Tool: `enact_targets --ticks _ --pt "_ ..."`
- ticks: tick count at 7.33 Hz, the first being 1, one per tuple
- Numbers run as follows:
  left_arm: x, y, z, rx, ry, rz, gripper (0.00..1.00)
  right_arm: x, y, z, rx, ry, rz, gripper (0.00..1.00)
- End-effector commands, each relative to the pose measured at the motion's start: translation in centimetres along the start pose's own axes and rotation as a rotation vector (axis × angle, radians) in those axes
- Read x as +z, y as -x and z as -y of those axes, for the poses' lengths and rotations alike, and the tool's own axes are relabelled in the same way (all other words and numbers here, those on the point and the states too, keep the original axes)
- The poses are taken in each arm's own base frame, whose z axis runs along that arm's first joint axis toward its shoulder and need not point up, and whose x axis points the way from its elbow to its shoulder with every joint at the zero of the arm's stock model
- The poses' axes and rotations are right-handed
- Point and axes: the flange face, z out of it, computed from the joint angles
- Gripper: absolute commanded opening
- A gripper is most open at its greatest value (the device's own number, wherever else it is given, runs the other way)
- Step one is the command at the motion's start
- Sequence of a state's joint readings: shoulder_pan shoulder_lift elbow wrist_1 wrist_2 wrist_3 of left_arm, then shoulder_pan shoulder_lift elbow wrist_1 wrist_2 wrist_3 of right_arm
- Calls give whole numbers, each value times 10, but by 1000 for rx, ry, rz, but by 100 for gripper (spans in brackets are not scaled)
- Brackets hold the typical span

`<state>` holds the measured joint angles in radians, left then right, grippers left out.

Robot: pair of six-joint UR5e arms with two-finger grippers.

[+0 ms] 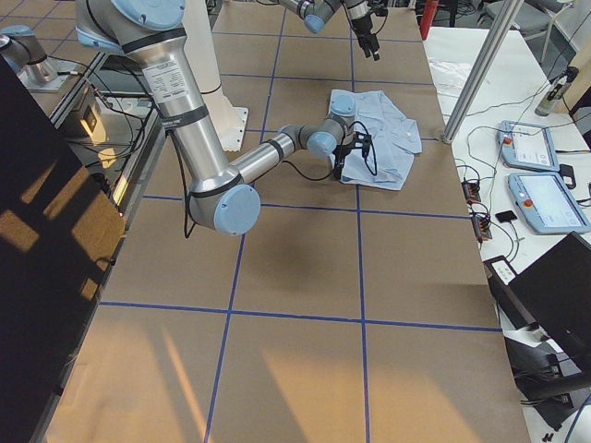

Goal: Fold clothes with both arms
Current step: 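Lower the right gripper to the folded shirt's side edge and grasp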

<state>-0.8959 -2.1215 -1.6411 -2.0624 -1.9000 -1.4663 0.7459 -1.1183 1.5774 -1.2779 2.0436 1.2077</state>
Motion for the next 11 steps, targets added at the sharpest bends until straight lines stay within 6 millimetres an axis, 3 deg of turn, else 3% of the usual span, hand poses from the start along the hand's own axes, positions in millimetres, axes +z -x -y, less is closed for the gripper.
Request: enact_targets --ticks 1,3,7,8,9,10,11 --pt "-2 -1 -1 -2 0 -4 99 11 -6 1 -14 8 -20 77" --pt "-2 0 0 -2 -1 -2 99 7 -4 5 -12 2 -15 65" --pt "0 7 -1 -4 -2 7 99 7 -7 11 -23 -2 -20 59" --pt "-1 8 -1 -4 -2 7 99 7 -7 11 -23 -1 -20 54" --pt "-1 8 -1 -4 -3 7 98 7 -7 11 -23 -1 -20 38" --pt "-1 8 -1 -5 -2 5 98 7 -7 11 -23 -1 -20 14" --pt "-2 8 -1 -3 -2 4 96 6 -5 11 -24 -2 -17 0"
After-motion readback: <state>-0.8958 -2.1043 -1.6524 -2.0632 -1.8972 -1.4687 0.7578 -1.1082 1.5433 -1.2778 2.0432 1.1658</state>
